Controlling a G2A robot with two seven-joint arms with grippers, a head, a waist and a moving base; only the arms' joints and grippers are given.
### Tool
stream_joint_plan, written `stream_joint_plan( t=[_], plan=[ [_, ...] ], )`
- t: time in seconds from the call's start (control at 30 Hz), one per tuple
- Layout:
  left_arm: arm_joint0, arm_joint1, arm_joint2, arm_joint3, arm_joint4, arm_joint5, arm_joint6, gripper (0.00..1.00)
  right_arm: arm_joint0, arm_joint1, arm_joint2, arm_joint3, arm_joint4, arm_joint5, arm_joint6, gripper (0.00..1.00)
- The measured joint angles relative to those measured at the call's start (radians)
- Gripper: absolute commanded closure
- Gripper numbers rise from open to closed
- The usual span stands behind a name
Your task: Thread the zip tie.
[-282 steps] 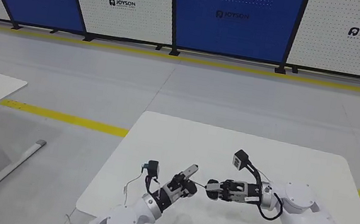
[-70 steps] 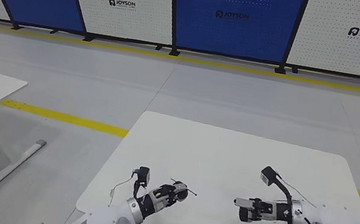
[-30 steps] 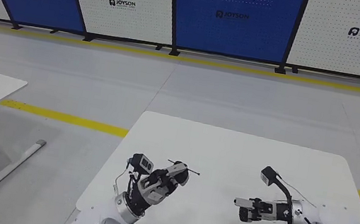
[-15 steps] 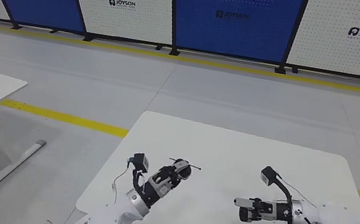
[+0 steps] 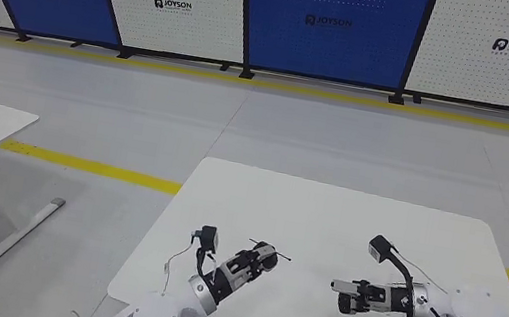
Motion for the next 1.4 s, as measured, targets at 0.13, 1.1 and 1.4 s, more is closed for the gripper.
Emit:
stream_joint_plan(
  t=[0.13, 1.1, 1.4],
  plan=[
    [-0.003, -0.001, 0.001, 0.005, 0.006, 0.004, 0.008, 1.0, 0.0, 0.0, 0.0, 0.0, 0.0, 0.0, 0.0, 0.0],
    [-0.064, -0.02, 0.025, 0.095, 0.0, -0.054, 0.105, 1.0, 0.0, 0.0, 0.0, 0.0, 0.0, 0.0, 0.0, 0.0],
    [0.001, -0.001, -0.095, -0.006, -0.288, -0.039, -0.173, 1.0, 0.0, 0.0, 0.0, 0.0, 0.0, 0.0, 0.0, 0.0]
  ],
)
